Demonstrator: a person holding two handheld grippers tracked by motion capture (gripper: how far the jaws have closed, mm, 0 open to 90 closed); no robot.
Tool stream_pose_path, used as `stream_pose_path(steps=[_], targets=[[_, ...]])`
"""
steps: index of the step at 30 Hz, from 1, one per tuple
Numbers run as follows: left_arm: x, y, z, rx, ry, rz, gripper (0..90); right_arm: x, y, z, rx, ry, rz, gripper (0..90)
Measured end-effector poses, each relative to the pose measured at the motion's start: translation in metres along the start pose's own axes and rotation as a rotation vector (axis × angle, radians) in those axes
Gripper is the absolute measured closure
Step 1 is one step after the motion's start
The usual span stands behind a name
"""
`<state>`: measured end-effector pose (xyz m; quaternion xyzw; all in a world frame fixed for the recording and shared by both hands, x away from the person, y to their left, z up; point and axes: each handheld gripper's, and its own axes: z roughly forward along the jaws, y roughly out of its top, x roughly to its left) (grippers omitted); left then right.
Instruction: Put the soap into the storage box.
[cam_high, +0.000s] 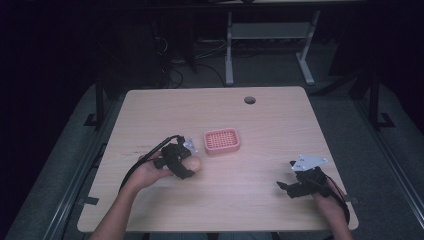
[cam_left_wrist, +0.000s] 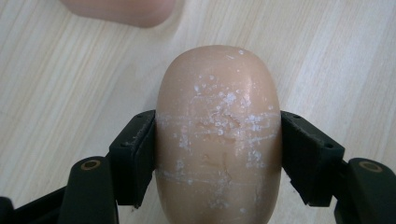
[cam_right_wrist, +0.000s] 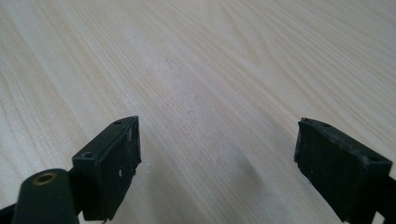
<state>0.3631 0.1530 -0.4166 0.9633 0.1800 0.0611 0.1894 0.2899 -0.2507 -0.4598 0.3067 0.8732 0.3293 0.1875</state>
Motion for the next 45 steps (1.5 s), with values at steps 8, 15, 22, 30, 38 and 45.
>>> stream_pose_path(steps=[8,15,22,30,38,45], targets=[[0.004,0.013,0.0,0.004,-0.005,0.013,32.3,-0.001,0.0,-0.001,-0.002,-0.004,0.004,13.9],[0.009,0.021,0.0,0.004,-0.005,0.017,32.3,-0.001,0.0,-0.001,-0.005,-0.004,0.004,13.9],[0.013,0.026,0.002,-0.003,-0.014,0.01,32.3,-0.002,-0.001,-0.002,-0.011,-0.008,0.006,13.9],[0.019,0.038,0.001,-0.005,-0.012,0.02,32.3,-0.002,-0.001,-0.001,-0.01,-0.006,0.009,14.0],[0.022,0.049,0.0,0.004,-0.013,0.043,32.3,-0.003,-0.001,-0.002,-0.016,-0.007,0.01,14.0],[0.025,0.057,0.0,0.005,-0.009,0.053,32.3,-0.003,-0.001,-0.003,-0.018,-0.009,0.015,14.0]])
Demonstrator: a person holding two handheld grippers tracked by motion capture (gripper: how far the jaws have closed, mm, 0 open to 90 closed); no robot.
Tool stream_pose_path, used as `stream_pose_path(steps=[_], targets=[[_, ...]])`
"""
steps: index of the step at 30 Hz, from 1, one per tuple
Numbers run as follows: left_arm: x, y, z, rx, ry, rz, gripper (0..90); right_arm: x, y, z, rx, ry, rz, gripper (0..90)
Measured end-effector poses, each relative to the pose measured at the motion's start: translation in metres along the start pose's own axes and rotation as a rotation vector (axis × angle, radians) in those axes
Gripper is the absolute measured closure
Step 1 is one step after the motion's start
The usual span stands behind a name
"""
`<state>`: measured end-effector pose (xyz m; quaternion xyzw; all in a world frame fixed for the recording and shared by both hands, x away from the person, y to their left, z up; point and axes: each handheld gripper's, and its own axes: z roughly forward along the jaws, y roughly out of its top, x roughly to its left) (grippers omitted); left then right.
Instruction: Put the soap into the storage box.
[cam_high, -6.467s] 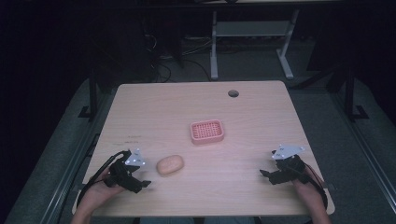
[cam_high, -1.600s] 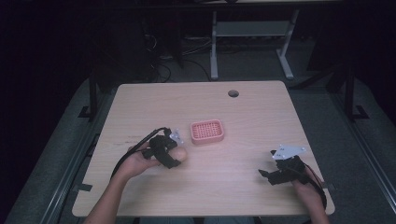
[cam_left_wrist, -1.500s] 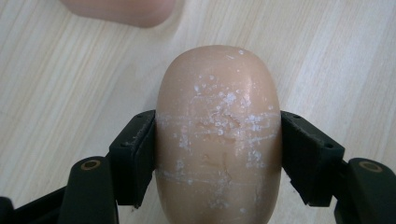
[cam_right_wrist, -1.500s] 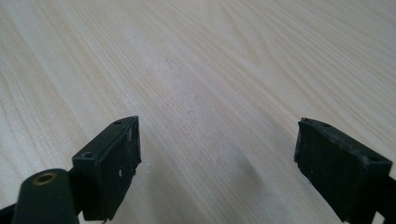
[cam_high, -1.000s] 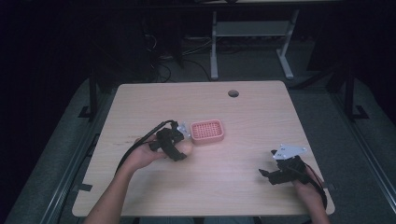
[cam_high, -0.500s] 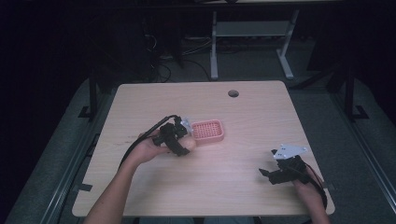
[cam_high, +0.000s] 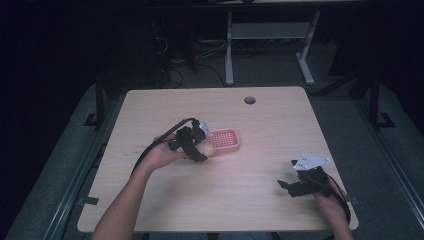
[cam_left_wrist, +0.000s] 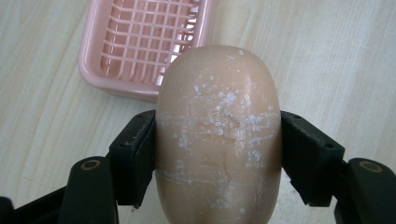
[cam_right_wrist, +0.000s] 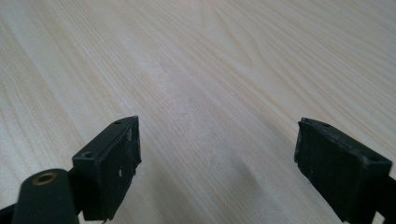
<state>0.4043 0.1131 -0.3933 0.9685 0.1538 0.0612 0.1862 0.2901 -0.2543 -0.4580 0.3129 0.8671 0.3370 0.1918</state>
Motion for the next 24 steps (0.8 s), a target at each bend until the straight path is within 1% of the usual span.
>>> stream_pose_path(steps=[2,3,5,6,9,10,11,14,15,18,19,22,24], targets=[[0.001,0.001,0.0,-0.01,-0.004,-0.004,32.3,0.0,0.0,0.0,0.0,-0.001,0.001,14.0],[0.002,0.002,0.0,-0.01,-0.009,-0.009,32.3,0.0,0.0,0.0,0.0,-0.001,0.002,14.0],[0.003,0.004,0.001,0.0,-0.003,-0.001,32.3,0.0,0.0,0.0,-0.001,0.001,0.009,14.0],[0.003,0.005,0.001,0.0,-0.004,-0.004,32.3,0.0,0.0,0.0,-0.001,0.002,0.01,14.0],[0.004,0.008,0.002,-0.004,-0.007,-0.005,32.3,0.0,0.0,0.0,-0.003,-0.001,0.007,14.0],[0.004,0.009,0.002,0.002,-0.006,0.007,32.3,0.0,0.0,-0.001,-0.004,-0.001,0.003,14.0],[0.004,0.01,0.002,-0.003,-0.007,0.0,32.3,0.0,0.0,-0.001,-0.003,-0.001,0.005,14.0],[0.004,0.015,0.003,-0.003,-0.003,0.015,32.3,0.0,0.0,-0.001,-0.004,-0.001,0.005,14.0],[0.004,0.016,0.003,-0.006,-0.008,0.012,32.4,0.0,0.0,-0.001,-0.005,-0.001,0.006,14.0],[0.005,0.018,0.003,-0.004,-0.006,0.013,32.3,0.0,0.0,-0.001,-0.005,-0.001,0.006,14.0],[0.005,0.021,0.003,-0.002,-0.006,0.013,32.3,0.0,0.0,-0.001,-0.005,-0.001,0.005,14.0],[0.006,0.026,0.004,0.001,-0.007,0.021,32.4,-0.002,0.0,-0.002,-0.009,-0.004,0.003,14.0],[0.007,0.029,0.004,-0.002,-0.007,0.025,32.3,-0.002,-0.001,-0.002,-0.014,-0.007,0.011,14.0]])
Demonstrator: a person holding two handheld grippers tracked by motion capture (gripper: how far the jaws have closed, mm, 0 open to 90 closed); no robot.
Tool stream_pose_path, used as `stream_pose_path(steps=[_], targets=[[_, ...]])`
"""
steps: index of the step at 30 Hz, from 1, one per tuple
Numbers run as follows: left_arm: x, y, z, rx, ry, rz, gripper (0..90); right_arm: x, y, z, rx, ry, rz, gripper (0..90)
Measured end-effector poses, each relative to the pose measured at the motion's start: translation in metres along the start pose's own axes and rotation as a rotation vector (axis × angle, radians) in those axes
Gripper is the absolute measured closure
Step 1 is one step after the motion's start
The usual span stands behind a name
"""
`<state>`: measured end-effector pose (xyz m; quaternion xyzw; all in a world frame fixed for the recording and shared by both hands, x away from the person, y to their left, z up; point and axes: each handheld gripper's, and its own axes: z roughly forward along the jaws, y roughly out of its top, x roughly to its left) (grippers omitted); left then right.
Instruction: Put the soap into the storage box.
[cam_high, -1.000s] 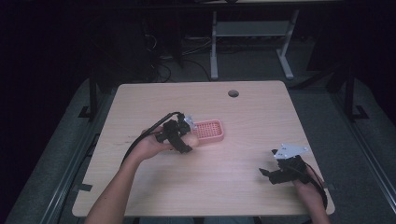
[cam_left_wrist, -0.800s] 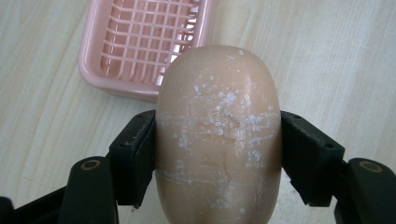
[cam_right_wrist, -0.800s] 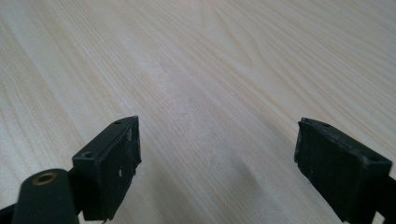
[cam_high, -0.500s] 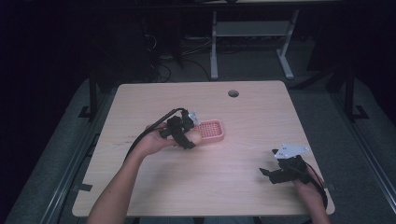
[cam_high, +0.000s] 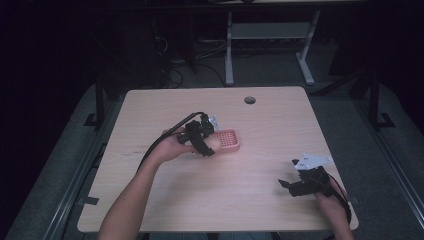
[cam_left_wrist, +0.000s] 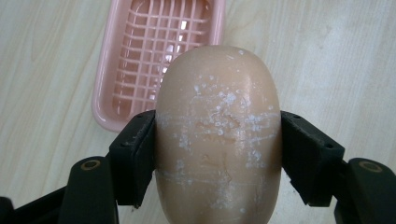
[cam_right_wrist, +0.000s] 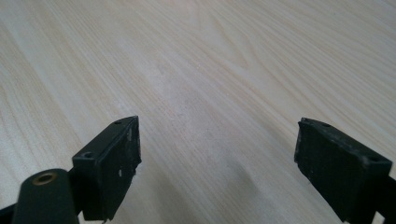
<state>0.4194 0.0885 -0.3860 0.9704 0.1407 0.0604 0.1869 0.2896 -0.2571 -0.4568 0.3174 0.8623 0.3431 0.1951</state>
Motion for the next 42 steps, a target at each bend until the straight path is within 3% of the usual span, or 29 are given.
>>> stream_pose_path(steps=[13,19,28,42], targets=[[0.011,0.003,0.007,0.009,-0.014,-0.03,32.3,0.001,0.001,0.001,0.006,0.003,-0.007,14.0],[0.013,0.011,0.008,0.016,-0.008,-0.007,32.3,0.001,0.001,0.0,0.004,0.005,-0.005,14.0],[0.019,0.018,0.011,0.015,-0.005,-0.013,32.4,0.001,0.001,-0.001,-0.01,0.006,-0.003,13.9],[0.025,0.037,0.02,0.024,-0.008,0.01,32.4,0.0,0.001,-0.001,-0.017,0.009,-0.004,14.0]])
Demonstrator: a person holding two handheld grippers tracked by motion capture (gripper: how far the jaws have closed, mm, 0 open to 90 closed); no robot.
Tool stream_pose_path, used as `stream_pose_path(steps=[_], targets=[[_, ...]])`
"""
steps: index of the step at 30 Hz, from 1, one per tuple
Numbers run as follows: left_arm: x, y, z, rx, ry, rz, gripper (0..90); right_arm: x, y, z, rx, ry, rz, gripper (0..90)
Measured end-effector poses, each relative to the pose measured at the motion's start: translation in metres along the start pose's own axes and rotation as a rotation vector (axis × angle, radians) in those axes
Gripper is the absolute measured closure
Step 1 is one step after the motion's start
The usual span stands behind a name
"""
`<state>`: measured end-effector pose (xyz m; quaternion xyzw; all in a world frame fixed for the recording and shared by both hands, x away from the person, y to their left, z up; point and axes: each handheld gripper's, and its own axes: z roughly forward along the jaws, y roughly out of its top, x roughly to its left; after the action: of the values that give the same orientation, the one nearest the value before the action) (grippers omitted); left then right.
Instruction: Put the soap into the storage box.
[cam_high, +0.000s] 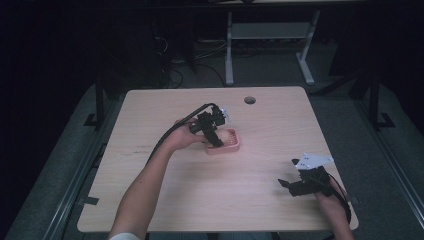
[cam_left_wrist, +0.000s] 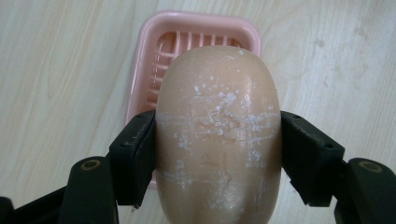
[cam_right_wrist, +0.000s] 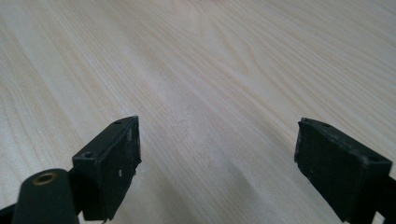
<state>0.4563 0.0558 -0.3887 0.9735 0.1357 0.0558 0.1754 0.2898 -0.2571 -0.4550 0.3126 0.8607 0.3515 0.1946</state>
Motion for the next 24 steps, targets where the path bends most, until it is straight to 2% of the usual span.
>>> stream_pose_path(steps=[3,8,12,16,19,24], targets=[[0.001,0.004,0.004,0.014,0.0,0.007,32.4,0.0,0.0,0.0,-0.003,0.002,0.005,13.9],[0.006,0.009,0.013,0.013,-0.012,-0.009,32.4,0.0,0.0,-0.001,-0.005,0.003,0.013,14.0],[0.009,0.013,0.018,0.036,-0.009,0.005,32.3,0.0,0.0,-0.001,-0.005,0.006,0.016,13.9],[0.012,0.013,0.021,0.032,-0.016,-0.005,32.4,-0.001,0.0,-0.001,-0.008,0.004,0.013,13.9],[0.014,0.011,0.026,0.055,-0.014,-0.007,32.3,-0.001,-0.001,-0.001,-0.007,0.006,0.014,13.9],[0.016,0.011,0.029,0.049,-0.023,-0.019,32.3,-0.001,-0.001,-0.001,-0.005,0.005,0.009,13.9]])
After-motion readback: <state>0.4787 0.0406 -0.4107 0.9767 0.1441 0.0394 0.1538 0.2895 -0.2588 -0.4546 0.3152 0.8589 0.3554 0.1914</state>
